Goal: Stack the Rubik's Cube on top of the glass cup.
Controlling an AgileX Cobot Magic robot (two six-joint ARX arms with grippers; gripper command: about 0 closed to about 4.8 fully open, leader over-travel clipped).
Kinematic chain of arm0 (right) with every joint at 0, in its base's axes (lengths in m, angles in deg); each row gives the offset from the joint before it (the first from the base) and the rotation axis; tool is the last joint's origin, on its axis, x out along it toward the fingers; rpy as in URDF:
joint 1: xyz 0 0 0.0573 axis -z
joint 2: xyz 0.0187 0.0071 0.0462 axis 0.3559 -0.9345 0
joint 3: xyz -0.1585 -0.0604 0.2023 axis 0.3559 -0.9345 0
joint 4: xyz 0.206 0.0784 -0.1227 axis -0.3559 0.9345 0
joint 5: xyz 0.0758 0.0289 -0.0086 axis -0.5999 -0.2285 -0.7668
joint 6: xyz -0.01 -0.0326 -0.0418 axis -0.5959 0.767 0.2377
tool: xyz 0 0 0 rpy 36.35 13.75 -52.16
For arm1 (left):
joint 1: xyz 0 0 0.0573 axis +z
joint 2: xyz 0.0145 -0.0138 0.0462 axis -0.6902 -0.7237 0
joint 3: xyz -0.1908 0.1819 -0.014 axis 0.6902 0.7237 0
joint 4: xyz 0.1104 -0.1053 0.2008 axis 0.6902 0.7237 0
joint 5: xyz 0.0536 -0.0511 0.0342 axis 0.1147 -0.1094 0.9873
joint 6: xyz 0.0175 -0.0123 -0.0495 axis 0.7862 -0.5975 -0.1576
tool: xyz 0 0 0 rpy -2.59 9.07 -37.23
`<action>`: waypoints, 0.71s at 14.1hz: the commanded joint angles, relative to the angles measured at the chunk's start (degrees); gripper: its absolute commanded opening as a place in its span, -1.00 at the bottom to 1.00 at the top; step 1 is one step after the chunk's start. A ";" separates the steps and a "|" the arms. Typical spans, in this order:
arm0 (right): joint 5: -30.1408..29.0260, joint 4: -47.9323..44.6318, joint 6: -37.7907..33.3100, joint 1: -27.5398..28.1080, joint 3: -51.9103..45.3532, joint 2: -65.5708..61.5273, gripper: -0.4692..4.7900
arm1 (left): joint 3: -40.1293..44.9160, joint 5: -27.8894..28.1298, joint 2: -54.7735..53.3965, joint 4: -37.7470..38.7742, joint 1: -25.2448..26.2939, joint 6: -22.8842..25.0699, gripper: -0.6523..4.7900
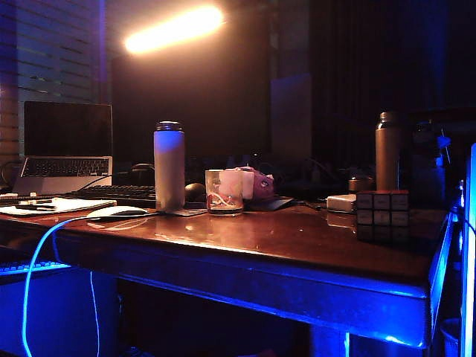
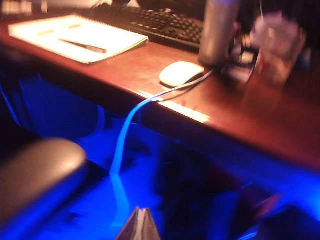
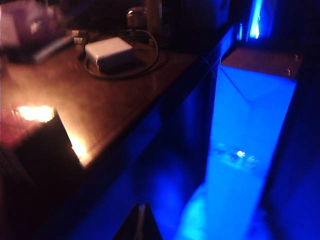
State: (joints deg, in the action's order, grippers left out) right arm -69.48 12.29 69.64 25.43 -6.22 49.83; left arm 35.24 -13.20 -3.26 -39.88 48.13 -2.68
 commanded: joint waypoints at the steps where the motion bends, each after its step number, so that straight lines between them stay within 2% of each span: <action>1: 0.07 -3.74 -6.16 -0.04 6.88 0.04 -0.83 | -5.31 0.00 0.09 -9.81 0.02 -8.98 -0.77; 3: 0.22 -3.61 -6.16 -0.02 12.92 -1.11 -0.83 | -14.45 4.66 -2.56 -8.31 0.07 -9.09 -0.77; 5: -0.02 -3.48 -6.16 -0.02 19.08 -5.88 -0.83 | -25.33 5.25 -12.24 -7.96 0.07 -6.03 -0.77; 7: -0.92 -1.07 -6.08 -0.04 27.23 -15.45 -0.83 | -39.63 -0.70 -26.32 -0.94 0.07 -3.98 -0.77; 8: -3.89 0.44 -5.38 -0.02 31.39 -20.79 -0.83 | -47.84 -4.39 -33.16 4.52 0.07 -3.02 -0.77; 10: -12.72 3.76 -2.03 -0.02 39.67 -32.06 -0.82 | -62.88 -18.84 -45.92 15.08 0.04 3.65 -0.77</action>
State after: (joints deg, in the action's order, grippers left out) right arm -77.74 14.79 65.71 25.43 30.98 20.69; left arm -24.84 -25.09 -46.74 -29.80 48.24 -2.85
